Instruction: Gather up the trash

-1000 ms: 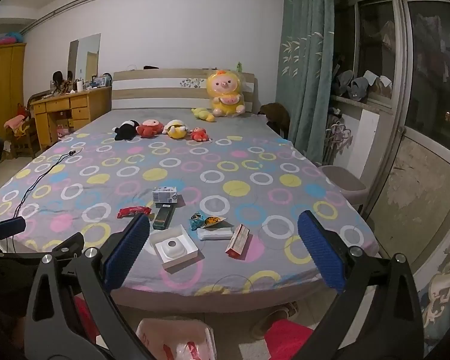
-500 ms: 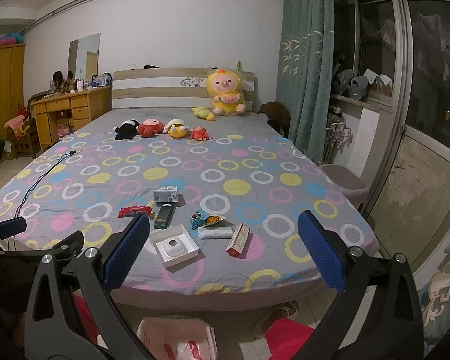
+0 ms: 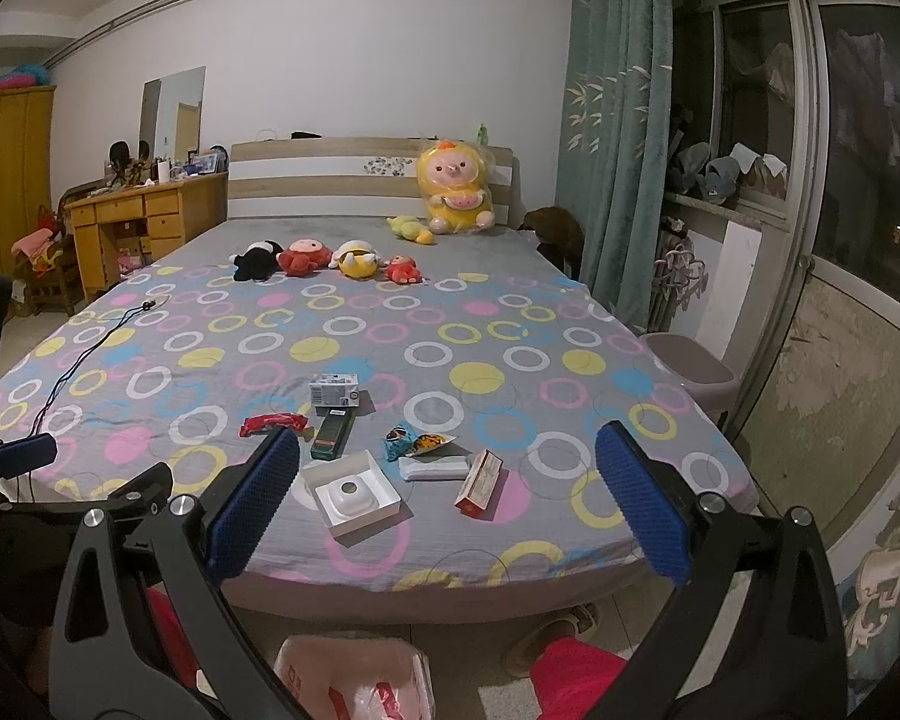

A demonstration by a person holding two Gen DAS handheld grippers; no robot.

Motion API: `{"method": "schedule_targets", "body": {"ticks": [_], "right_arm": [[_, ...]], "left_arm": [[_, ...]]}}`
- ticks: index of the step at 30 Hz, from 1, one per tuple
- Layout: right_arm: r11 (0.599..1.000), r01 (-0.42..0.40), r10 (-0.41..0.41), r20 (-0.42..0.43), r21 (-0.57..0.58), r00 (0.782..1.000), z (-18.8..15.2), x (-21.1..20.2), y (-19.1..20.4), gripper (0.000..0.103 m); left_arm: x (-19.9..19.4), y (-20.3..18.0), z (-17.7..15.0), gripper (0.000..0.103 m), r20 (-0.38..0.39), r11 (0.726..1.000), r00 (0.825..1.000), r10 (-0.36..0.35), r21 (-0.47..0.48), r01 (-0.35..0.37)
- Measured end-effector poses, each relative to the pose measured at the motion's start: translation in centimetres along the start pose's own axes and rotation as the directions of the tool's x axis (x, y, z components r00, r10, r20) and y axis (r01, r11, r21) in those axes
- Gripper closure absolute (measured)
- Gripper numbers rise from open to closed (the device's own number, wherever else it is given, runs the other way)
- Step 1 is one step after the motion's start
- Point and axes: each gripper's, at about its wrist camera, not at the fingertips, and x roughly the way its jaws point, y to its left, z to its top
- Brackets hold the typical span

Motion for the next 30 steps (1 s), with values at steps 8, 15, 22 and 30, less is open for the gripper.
{"method": "schedule_targets", "body": {"ticks": [8, 15, 22, 30], "right_arm": [[1.000, -0.001, 0.001, -0.003, 0.001, 1.000, 0.0, -0.1, 0.1, 0.006], [1.000, 0.000, 0.000, -0.002, -0.001, 1.000, 0.2, -0.1, 0.3, 0.006], [1.000, 0.000, 0.000, -0.002, -0.001, 1.000, 0.1, -0.1, 0.3, 0.006], [1.000, -0.002, 0.002, -0.003, -0.003, 1.000, 0.1, -0.1, 1.8, 0.006]], "left_arm": [[0.1, 0.1, 0.2, 0.007, -0.001, 1.000, 1.000, -0.003, -0.006, 0.003], [-0.1, 0.3, 0.2, 0.007, -0.001, 1.000, 1.000, -0.003, -0.009, 0.003], [0.0, 0.0, 0.2, 0.007, -0.004, 1.000, 1.000, -0.004, -0.015, 0.004], [-0.1, 0.2, 0.1, 0.007, -0.002, 1.000, 1.000, -0.004, -0.008, 0.004]]}}
